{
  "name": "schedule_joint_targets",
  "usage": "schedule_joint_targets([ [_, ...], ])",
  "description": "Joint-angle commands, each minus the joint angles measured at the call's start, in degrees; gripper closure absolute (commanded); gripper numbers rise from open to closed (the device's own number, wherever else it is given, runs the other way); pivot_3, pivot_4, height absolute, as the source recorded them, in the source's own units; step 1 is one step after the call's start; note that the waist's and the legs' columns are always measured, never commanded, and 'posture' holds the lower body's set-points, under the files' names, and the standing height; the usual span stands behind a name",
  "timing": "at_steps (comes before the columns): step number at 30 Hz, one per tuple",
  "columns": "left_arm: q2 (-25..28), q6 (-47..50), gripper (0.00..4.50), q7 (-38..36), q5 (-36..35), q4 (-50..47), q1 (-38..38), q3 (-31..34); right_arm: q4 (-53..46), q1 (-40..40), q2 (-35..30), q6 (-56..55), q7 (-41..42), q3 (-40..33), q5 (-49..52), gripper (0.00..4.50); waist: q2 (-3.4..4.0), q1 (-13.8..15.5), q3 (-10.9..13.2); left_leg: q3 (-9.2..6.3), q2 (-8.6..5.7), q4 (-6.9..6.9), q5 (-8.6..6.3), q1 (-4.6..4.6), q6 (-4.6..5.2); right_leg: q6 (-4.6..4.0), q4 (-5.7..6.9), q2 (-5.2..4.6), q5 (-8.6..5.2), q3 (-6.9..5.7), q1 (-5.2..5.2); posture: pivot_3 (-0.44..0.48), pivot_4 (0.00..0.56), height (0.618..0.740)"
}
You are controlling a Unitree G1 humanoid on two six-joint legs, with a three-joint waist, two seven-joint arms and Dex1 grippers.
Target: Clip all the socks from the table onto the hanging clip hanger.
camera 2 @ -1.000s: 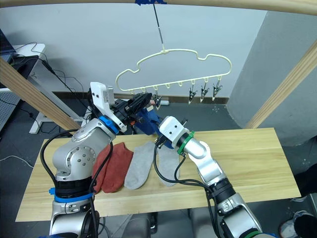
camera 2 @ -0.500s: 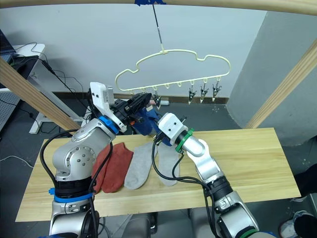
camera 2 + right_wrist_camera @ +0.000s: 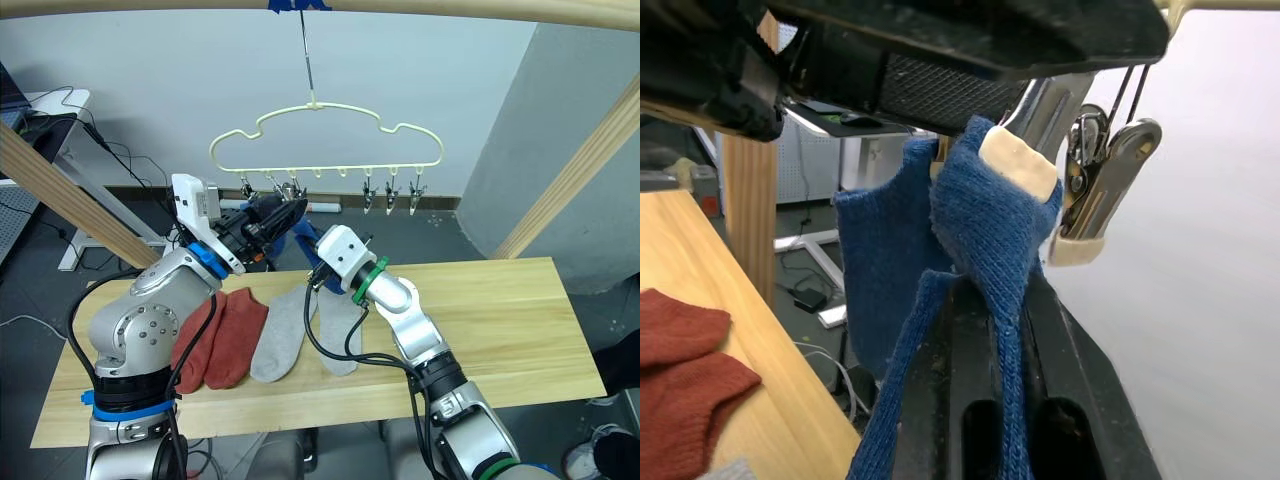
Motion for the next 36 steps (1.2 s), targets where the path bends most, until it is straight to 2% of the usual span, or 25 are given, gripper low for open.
schedule_joint_targets([
  [1, 0.8, -1.8, 1.65, -1.1, 0.5, -3.1, 0.2, -0.3, -1.8, -0.5, 0.5, 2.1, 1.5, 0.3, 0.9, 3.10, 0.00, 0.0, 0.0, 0.00, 0.00, 0.00, 0.00, 0.00, 0.00, 0.00, 0.00, 0.00, 0.00, 0.00, 0.00, -0.164, 0.274, 0.740],
  [4, 1.0, -2.6, 1.65, -1.3, 1.2, -3.1, 0.8, -0.4, -2.6, -0.1, -0.2, 4.0, 3.0, 1.5, 0.1, 2.09, 0.00, 0.0, 0.0, 0.00, 0.00, 0.00, 0.00, 0.00, 0.00, 0.00, 0.00, 0.00, 0.00, -0.01, 0.00, -0.165, 0.274, 0.740],
  [8, 1.7, -4.6, 1.65, -1.8, 3.4, -2.9, 1.8, -0.7, -6.3, 2.1, -2.7, 6.3, 6.0, 3.0, -0.2, 2.09, 0.00, 0.1, 0.0, 0.00, 0.00, 0.00, 0.00, 0.00, 0.00, 0.00, 0.00, 0.00, 0.00, -0.01, 0.00, -0.166, 0.273, 0.740],
  [12, 2.4, -9.5, 1.65, -2.3, 7.8, -3.3, 3.4, -2.1, -16.6, 6.7, -9.8, 12.4, 12.0, 2.9, 1.3, 2.09, 0.00, 0.4, 0.0, -0.01, -0.01, 0.00, 0.00, 0.00, 0.00, 0.00, -0.01, -0.02, 0.00, 0.00, 0.00, -0.164, 0.276, 0.740],
  [16, 1.0, -16.8, 1.65, -1.9, 14.0, -5.6, 6.6, -5.8, -30.8, 11.8, -19.4, 20.2, 18.9, -1.4, 6.7, 2.09, 0.00, 1.4, 0.0, 0.00, -0.02, 0.01, 0.00, 0.00, 0.00, 0.00, -0.04, -0.03, 0.00, 0.03, 0.01, -0.167, 0.276, 0.740],
  [20, -2.4, -23.1, 1.65, 1.2, 20.1, -5.8, 9.4, -8.8, -41.1, 14.8, -26.5, 27.7, 22.6, -7.8, 14.0, 2.09, 0.00, 1.6, 0.0, 0.01, -0.02, 0.02, 0.00, 0.00, 0.01, 0.01, -0.03, -0.02, 0.00, 0.03, 0.02, -0.187, 0.276, 0.740],
  [25, -7.1, -28.9, 1.65, 4.1, 25.5, -4.3, 12.0, -12.3, -49.4, 14.5, -31.0, 37.6, 22.7, -15.7, 23.4, 2.09, -0.02, 1.4, 0.0, 0.10, -0.06, 0.08, 0.00, 0.01, 0.01, 0.01, -0.04, 0.07, 0.00, 0.10, 0.04, -0.212, 0.275, 0.740],
  [30, -10.4, -31.6, 1.65, 6.2, 27.5, -0.9, 10.9, -12.2, -51.5, 13.6, -31.8, 42.3, 19.8, -19.3, 27.3, 2.09, -0.02, 1.3, 0.0, 0.13, -0.13, 0.12, 0.01, 0.01, 0.02, 0.01, -0.04, 0.16, -0.01, 0.09, 0.04, -0.233, 0.273, 0.740],
  [35, -12.2, -34.3, 2.80, 7.1, 30.0, 1.7, 10.1, -13.4, -52.2, 13.5, -32.7, 44.1, 18.5, -20.0, 28.7, 2.04, -0.03, 1.2, 0.0, 0.17, -0.15, 0.11, 0.01, 0.00, 0.03, 0.01, -0.07, 0.16, -0.01, 0.12, 0.04, -0.244, 0.274, 0.740],
  [36, -12.6, -34.5, 2.80, 7.5, 30.4, 2.1, 9.8, -13.6, -52.3, 13.4, -32.8, 44.4, 18.3, -20.1, 28.9, 2.04, -0.03, 1.2, 0.0, 0.17, -0.15, 0.11, 0.01, 0.00, 0.03, 0.01, -0.07, 0.16, -0.01, 0.11, 0.04, -0.244, 0.274, 0.740],
])
